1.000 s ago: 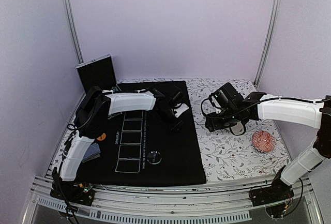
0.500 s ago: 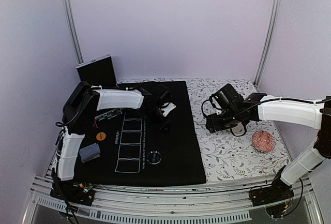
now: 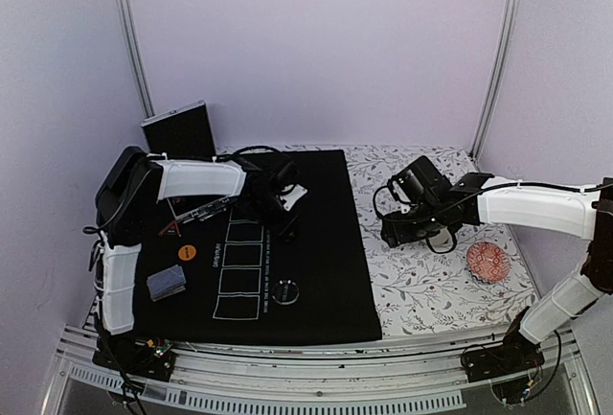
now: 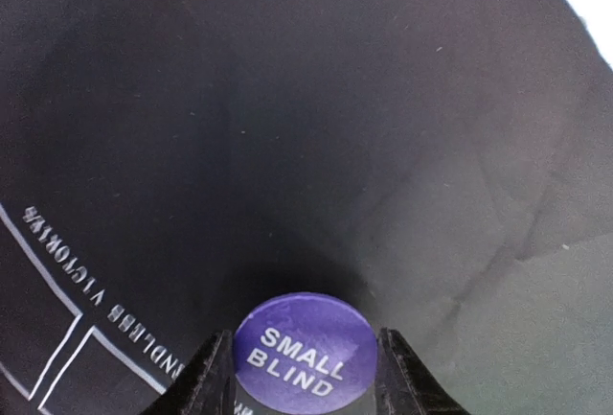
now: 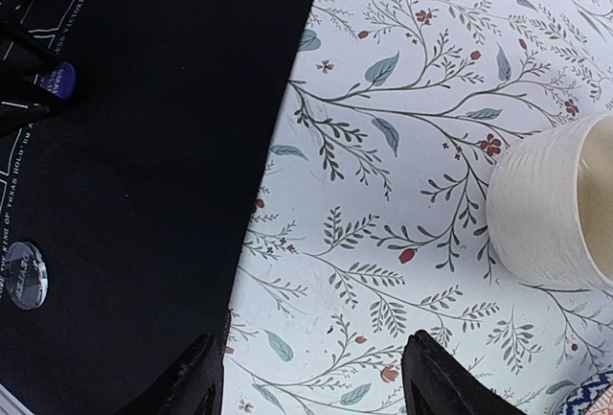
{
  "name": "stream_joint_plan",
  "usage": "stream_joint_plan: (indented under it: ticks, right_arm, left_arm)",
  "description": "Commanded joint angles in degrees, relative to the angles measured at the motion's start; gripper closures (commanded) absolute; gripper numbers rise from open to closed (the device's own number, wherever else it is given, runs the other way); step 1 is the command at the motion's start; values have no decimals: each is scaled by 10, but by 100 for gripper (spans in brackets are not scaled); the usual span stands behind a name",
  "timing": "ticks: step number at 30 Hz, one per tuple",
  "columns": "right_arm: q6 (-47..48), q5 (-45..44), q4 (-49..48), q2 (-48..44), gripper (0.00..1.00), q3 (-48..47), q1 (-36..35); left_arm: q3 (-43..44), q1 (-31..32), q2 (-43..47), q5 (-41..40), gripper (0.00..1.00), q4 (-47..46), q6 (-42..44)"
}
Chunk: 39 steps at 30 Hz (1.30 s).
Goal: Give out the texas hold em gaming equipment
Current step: Move the small blind button to the poker table mat.
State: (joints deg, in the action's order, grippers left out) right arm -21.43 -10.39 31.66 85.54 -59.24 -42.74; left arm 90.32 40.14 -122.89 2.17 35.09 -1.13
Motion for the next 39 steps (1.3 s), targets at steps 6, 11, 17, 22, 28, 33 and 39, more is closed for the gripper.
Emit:
stream_joint_plan:
  ticks: [6, 11, 17, 22, 28, 33, 39]
  right_arm:
    - [-4, 3, -7, -21, 34, 9, 1]
    - [-4, 6, -9, -21, 34, 9, 1]
    - [-3, 10, -10, -17, 34, 10, 1]
    - [-7, 16, -14, -21, 34, 14, 0]
    - [-7, 27, -21, -17, 34, 16, 1]
    - [-9, 34, -26, -16, 34, 19, 1]
    - [-7, 44, -32, -12, 34, 15, 1]
  left_arm:
    - [-49, -7, 87, 6, 60, -7, -25]
    - [-91, -4, 138, -5, 60, 8, -49]
    - [-141, 20, 194, -23, 60, 46, -73]
    - [-210, 52, 250, -26, 60, 82, -113]
    - [-285, 64, 317, -22, 60, 131, -166]
    - [-344, 77, 368, -10, 60, 160, -206]
    - [-405, 77, 406, -35, 60, 159, -270]
